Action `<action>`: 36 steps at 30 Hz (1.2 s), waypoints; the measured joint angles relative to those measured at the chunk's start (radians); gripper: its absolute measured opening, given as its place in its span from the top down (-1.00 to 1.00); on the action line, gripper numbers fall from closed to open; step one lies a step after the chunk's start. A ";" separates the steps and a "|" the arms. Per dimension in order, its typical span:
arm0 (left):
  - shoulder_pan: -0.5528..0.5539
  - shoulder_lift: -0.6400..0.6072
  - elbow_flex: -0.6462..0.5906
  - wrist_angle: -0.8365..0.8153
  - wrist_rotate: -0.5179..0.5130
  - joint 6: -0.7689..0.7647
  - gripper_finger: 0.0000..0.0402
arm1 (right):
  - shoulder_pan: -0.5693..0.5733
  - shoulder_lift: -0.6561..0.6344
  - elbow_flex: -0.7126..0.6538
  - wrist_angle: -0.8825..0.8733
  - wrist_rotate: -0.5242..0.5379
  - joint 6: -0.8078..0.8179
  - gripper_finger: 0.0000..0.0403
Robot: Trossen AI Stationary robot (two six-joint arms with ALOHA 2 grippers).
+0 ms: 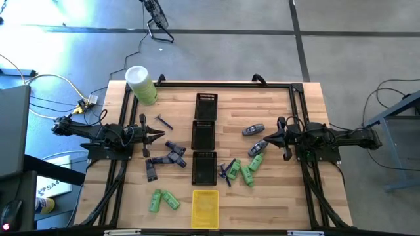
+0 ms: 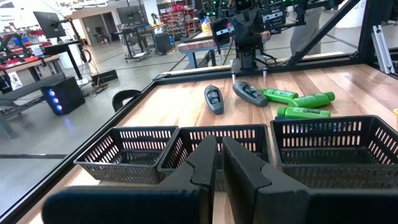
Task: Pick & Place Travel size toiletries
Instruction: Put the black deodorant into the top black bin
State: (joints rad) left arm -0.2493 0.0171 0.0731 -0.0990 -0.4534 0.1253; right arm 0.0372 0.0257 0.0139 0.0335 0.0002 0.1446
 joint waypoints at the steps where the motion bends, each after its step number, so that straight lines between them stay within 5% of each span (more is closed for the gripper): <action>1: 0.000 0.000 0.000 0.000 0.000 0.000 0.88 | 0.000 0.000 0.000 0.001 0.000 -0.012 0.99; 36: 0.000 0.000 -0.003 0.047 -0.007 0.020 0.88 | 0.000 0.000 0.002 0.087 0.063 -0.036 0.99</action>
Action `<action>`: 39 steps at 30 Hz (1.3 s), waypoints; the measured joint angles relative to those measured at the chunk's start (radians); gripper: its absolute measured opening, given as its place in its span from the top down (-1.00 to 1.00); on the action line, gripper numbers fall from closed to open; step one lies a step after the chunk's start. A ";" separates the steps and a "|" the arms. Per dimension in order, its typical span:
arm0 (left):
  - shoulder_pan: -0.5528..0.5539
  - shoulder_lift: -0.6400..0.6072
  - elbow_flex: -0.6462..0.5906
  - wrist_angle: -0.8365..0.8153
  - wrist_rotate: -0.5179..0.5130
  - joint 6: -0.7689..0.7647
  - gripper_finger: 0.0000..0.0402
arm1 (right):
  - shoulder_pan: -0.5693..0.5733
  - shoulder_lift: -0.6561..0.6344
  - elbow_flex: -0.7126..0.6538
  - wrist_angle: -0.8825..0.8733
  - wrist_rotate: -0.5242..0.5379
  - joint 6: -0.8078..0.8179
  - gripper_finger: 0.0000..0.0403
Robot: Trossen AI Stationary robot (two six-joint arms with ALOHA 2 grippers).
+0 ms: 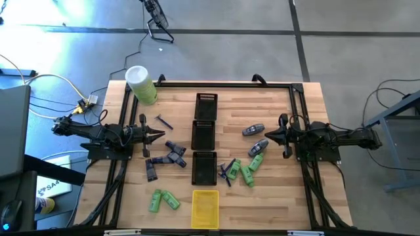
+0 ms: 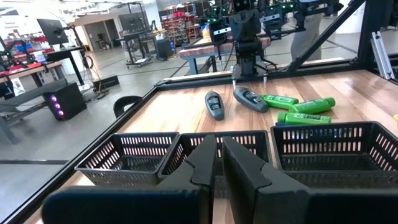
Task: Pick & Place Travel size toiletries
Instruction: Put the black deodorant into the top black bin
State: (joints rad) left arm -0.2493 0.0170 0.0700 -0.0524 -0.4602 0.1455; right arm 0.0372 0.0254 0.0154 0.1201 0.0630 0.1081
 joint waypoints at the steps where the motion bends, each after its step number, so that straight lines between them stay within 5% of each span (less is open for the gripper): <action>1: 0.000 0.000 0.000 0.000 0.000 0.000 0.88 | 0.000 0.000 0.000 -0.002 0.013 0.000 0.99; 19: 0.000 0.000 0.002 0.000 0.000 -0.002 0.88 | 0.000 0.127 0.018 -0.018 0.157 0.066 0.99; 39: 0.000 0.000 0.003 -0.001 -0.001 -0.002 0.88 | 0.000 0.487 0.367 -0.350 0.259 0.149 0.99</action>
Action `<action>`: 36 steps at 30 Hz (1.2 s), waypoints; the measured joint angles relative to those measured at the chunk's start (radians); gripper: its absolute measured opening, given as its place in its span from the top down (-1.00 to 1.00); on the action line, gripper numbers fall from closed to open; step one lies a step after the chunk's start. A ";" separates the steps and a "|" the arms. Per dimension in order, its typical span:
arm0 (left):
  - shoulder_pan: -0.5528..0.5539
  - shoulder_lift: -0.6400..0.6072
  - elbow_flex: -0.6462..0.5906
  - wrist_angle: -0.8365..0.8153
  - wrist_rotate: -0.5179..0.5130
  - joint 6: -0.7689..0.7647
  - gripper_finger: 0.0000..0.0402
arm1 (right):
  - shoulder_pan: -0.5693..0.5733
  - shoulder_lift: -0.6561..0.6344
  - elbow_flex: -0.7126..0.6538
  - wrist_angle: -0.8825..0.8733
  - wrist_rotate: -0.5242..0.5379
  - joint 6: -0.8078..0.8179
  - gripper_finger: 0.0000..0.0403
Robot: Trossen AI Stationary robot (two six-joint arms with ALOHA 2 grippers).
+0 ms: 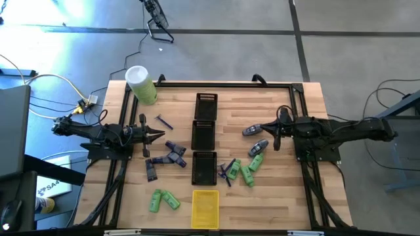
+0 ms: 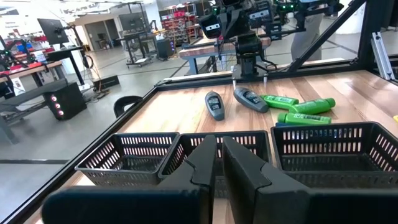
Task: Pick & Place Travel size toiletries
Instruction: Put the black deodorant into the top black bin
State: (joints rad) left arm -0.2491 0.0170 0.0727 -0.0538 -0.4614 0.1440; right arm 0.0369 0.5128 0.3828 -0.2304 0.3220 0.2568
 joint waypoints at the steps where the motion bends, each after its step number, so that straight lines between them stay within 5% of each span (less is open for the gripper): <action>1: 0.000 0.000 0.000 0.000 0.000 0.000 0.88 | 0.000 0.021 0.020 -0.017 0.005 0.012 0.99; 28: 0.000 0.000 0.000 0.000 -0.002 -0.021 0.88 | -0.001 0.471 0.512 -0.537 0.010 0.091 0.99; 36: 0.000 0.000 0.001 0.000 -0.004 0.006 0.88 | -0.085 0.642 0.578 -0.605 -0.051 0.062 0.99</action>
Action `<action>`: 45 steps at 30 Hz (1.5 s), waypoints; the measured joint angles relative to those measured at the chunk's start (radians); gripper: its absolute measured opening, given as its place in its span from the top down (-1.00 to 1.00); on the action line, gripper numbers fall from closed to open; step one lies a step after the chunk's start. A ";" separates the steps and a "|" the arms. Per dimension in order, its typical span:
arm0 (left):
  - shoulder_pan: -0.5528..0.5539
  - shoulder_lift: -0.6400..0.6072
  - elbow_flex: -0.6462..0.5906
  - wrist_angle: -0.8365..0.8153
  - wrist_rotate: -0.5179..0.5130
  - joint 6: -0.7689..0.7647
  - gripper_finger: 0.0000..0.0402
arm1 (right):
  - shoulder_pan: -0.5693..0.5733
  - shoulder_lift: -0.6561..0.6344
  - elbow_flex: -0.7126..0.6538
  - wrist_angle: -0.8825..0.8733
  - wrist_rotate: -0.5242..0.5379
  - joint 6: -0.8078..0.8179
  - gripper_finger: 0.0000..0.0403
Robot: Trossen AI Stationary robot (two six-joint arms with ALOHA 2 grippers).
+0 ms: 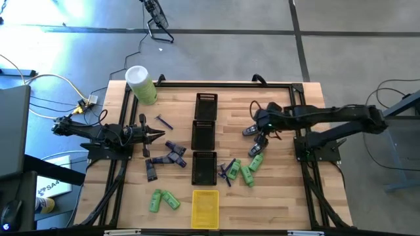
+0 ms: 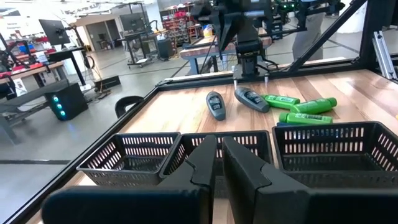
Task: Pick & Place Travel size toiletries
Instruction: Put the black deodorant into the top black bin
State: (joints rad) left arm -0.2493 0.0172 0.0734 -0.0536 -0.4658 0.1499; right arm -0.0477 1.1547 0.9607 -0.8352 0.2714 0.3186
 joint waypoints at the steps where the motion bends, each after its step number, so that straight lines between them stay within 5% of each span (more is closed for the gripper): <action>1: 0.000 0.000 0.000 0.000 -0.001 0.000 0.88 | -0.010 0.017 0.000 0.000 0.000 -0.008 0.99; 21: 0.000 0.000 0.000 0.000 0.001 -0.011 0.88 | -0.046 0.095 0.000 0.001 -0.010 -0.212 0.92; 37: 0.000 0.000 0.000 -0.001 0.003 -0.024 0.88 | -0.046 0.095 0.000 0.054 0.018 -0.210 -0.38; 45: 0.000 0.000 0.000 -0.001 0.002 -0.025 0.88 | -0.046 0.095 0.000 0.054 0.014 -0.139 -0.77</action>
State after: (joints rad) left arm -0.2489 0.0170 0.0734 -0.0547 -0.4633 0.1253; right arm -0.0937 1.2495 0.9604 -0.7815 0.2855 0.1795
